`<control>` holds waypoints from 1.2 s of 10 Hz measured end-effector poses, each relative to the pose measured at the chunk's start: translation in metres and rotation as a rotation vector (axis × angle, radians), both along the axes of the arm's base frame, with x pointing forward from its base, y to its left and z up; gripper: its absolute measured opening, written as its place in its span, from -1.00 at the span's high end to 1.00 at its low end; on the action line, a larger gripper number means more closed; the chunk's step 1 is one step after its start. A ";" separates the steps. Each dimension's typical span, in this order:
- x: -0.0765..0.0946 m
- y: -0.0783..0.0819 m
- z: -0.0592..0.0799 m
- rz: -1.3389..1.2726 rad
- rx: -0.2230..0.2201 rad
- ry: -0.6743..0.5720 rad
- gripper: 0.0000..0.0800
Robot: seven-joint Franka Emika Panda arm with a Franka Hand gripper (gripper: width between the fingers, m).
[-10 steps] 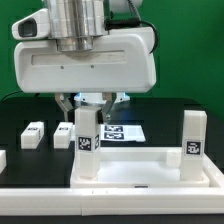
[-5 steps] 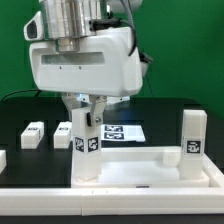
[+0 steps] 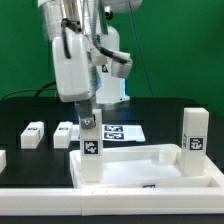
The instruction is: Assemble desk
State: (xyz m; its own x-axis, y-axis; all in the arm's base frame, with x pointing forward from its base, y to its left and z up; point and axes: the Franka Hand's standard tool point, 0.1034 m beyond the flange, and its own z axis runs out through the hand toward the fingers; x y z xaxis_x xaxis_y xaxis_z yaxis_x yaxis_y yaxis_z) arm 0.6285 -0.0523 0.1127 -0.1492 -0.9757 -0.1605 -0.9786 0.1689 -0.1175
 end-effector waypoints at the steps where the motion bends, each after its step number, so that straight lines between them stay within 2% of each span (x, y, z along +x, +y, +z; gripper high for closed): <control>1: 0.000 0.000 0.000 0.014 -0.002 -0.002 0.28; 2: 0.000 0.000 0.000 0.037 -0.006 -0.005 0.28; 3: -0.002 0.001 0.000 0.110 -0.011 0.001 -0.16; 4: -0.004 0.005 0.002 0.316 0.002 0.017 -0.52; 6: -0.004 0.010 -0.003 0.575 -0.009 -0.003 -0.59; 9: -0.004 0.008 -0.003 0.765 -0.031 -0.036 -0.62; 12: -0.008 0.008 -0.006 1.337 -0.139 -0.034 -0.62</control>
Offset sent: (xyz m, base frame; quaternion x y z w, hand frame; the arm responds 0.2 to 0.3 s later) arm 0.0071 0.0123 0.0088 -0.0940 -0.0627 -0.3305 0.9370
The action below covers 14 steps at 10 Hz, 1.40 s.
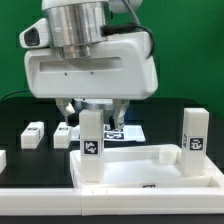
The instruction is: Assemble desk
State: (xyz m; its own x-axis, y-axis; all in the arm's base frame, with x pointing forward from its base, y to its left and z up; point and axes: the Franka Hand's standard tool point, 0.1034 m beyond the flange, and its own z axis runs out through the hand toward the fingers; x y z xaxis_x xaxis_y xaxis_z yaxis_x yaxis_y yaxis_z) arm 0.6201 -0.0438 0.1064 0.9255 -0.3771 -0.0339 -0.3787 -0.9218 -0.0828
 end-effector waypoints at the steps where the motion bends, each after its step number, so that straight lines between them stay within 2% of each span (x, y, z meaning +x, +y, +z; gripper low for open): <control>1: 0.002 -0.001 0.001 0.140 -0.015 -0.007 -0.62; 4: 0.004 -0.003 0.002 0.119 -0.020 -0.017 -0.55; 6: 0.004 -0.003 0.002 0.070 -0.020 -0.013 0.29; 10: 0.004 -0.001 0.002 -0.276 -0.011 0.014 0.28; 11: 0.005 -0.002 0.002 -0.458 0.005 0.026 0.28; 14: 0.010 -0.003 0.001 -0.975 0.094 0.040 0.28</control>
Offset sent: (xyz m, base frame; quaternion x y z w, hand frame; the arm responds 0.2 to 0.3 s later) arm 0.0000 0.0000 0.0000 0.0000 0.0000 0.0650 0.9979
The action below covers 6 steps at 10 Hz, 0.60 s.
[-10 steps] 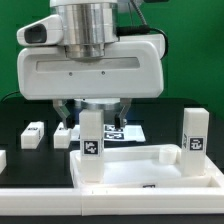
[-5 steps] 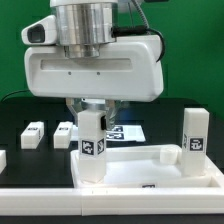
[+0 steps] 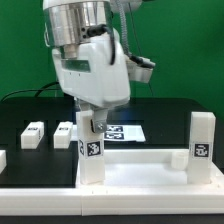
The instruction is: Assemble desk
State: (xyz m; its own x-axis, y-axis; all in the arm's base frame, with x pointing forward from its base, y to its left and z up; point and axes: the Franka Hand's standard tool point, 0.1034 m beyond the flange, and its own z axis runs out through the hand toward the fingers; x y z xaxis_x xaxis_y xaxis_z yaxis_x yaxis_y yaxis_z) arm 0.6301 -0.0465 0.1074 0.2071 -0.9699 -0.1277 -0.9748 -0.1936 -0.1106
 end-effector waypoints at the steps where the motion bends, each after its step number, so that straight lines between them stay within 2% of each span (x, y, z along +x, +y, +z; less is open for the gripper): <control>1: -0.001 -0.002 0.000 -0.087 0.033 -0.004 0.28; 2: 0.000 0.000 0.000 -0.197 0.042 0.011 0.28; 4: 0.000 0.000 0.000 -0.194 0.041 0.011 0.28; 5: 0.000 0.000 -0.001 -0.149 0.036 0.005 -0.16; 6: -0.001 0.000 -0.001 0.015 0.015 -0.017 -0.46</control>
Offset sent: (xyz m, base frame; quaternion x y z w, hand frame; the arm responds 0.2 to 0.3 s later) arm 0.0000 0.0000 0.0000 0.0000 0.0000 0.0000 1.0000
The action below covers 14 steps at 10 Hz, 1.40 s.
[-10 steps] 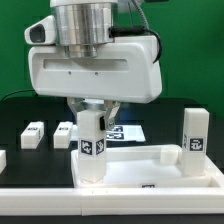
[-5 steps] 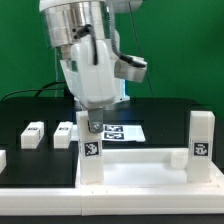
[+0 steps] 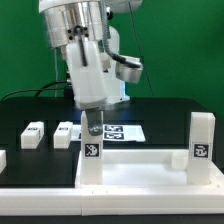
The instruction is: Assemble desk
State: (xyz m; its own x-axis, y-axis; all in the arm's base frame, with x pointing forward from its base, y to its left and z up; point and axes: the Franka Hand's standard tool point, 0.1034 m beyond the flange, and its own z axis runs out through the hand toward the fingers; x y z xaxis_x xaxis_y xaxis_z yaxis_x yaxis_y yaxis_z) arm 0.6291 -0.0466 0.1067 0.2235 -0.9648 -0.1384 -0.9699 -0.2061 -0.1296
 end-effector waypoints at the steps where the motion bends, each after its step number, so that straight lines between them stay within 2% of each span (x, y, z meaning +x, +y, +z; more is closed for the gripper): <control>1: 0.001 0.000 0.002 0.139 -0.013 -0.019 -0.46; 2: 0.000 0.003 0.001 0.305 -0.032 -0.035 -0.59; 3: -0.001 0.007 -0.001 0.454 -0.043 -0.054 -0.61; 7: -0.002 0.004 -0.001 0.750 -0.080 -0.093 -0.62; 9: 0.002 -0.001 0.000 1.146 -0.157 -0.096 -0.62; 10: 0.002 -0.001 -0.003 1.332 -0.153 -0.086 -0.62; 11: 0.003 -0.001 -0.004 1.338 -0.157 -0.090 -0.62; 12: 0.003 -0.001 -0.004 1.296 -0.155 -0.084 -0.41; 13: 0.003 -0.002 -0.004 1.298 -0.156 -0.084 -0.07; 14: 0.003 -0.001 -0.004 1.233 -0.152 -0.076 -0.07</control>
Offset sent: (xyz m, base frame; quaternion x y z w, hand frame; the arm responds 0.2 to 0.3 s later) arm 0.0000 0.0000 0.0000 0.0000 0.0000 -0.1938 0.9810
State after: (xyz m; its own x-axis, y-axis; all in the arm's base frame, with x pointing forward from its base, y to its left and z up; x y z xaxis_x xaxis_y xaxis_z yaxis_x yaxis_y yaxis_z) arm 0.6324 -0.0478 0.1028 0.9938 -0.1112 0.0097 -0.1102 -0.9913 -0.0721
